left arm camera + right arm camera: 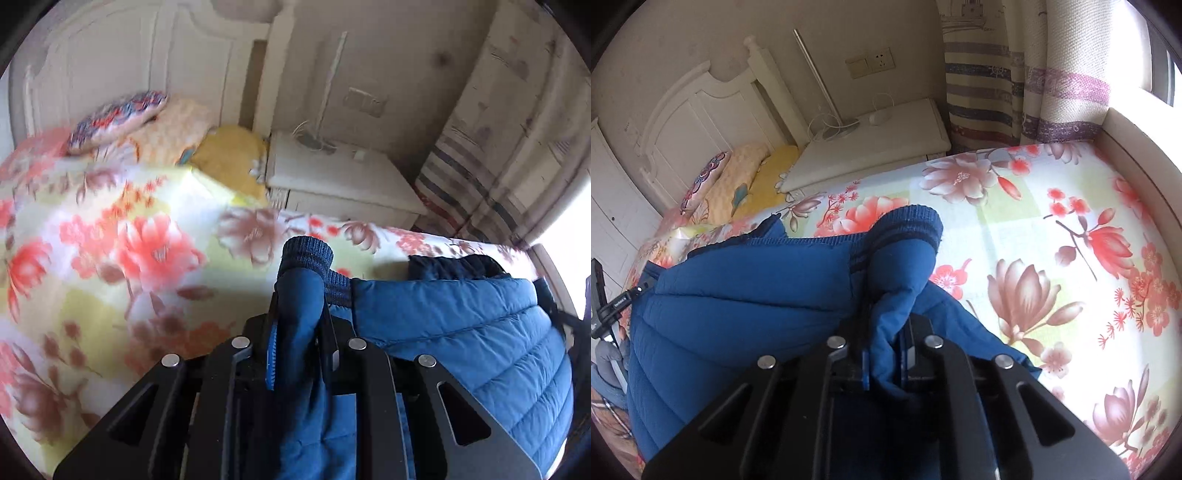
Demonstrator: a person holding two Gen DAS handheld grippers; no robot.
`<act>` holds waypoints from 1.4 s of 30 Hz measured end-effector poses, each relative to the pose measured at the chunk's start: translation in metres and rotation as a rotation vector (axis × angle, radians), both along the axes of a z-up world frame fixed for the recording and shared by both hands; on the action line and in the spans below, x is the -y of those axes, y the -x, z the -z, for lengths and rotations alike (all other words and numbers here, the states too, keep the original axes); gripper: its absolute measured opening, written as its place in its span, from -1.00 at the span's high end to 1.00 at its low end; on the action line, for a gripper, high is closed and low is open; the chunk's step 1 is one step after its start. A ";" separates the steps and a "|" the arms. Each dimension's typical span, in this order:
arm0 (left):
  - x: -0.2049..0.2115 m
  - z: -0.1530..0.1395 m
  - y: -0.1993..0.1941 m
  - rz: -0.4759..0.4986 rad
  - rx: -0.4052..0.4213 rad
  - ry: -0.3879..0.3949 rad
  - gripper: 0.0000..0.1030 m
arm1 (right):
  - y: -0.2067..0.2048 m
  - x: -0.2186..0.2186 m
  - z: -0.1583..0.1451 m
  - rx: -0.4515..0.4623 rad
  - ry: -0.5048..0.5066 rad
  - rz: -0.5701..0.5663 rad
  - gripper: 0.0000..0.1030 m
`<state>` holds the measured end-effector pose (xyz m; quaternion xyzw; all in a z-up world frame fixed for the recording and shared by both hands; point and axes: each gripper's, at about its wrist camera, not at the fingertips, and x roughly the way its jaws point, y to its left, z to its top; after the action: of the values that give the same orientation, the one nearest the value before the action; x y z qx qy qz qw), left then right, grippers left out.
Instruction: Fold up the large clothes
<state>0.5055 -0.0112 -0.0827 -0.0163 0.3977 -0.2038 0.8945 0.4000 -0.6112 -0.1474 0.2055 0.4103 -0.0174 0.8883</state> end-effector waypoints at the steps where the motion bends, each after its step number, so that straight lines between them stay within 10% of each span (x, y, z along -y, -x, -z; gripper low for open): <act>1: 0.002 -0.001 0.004 0.007 0.004 -0.004 0.64 | -0.001 0.001 0.002 0.002 -0.006 0.004 0.81; 6: 0.005 0.024 -0.012 0.009 -0.141 0.019 0.49 | 0.007 0.014 0.011 0.021 -0.078 0.044 0.36; 9: -0.017 0.021 -0.008 -0.068 -0.170 0.086 -0.61 | 0.011 0.022 0.011 0.023 -0.175 0.003 -0.75; 14: -0.085 -0.007 0.065 -0.068 -0.137 0.325 -0.83 | 0.093 0.026 -0.038 0.162 -0.183 -0.076 -0.75; 21: -0.128 0.017 0.201 0.060 -0.180 0.360 -0.83 | 0.223 -0.011 -0.031 0.184 -0.035 -0.232 -0.75; 28: -0.106 0.042 0.233 0.098 -0.207 0.424 -0.82 | 0.240 -0.032 -0.001 0.133 0.006 -0.254 -0.48; 30: -0.098 0.042 0.234 0.078 -0.189 0.427 -0.75 | 0.240 -0.034 -0.001 0.141 -0.028 -0.239 -0.17; 33: -0.093 0.044 0.238 0.018 -0.184 0.433 -0.08 | 0.251 -0.038 -0.005 0.162 -0.004 -0.191 0.41; 36: -0.095 0.034 0.256 -0.009 -0.131 0.396 0.29 | 0.264 -0.046 -0.009 0.183 0.021 -0.171 0.61; 42: -0.122 0.014 0.317 -0.016 -0.074 0.414 0.37 | 0.315 -0.066 -0.020 0.193 0.059 -0.220 0.66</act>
<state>0.1884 0.1106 -0.0964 -0.2103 0.3798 -0.2734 0.8584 0.0852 -0.5448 -0.1270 0.1338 0.3423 0.0879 0.9259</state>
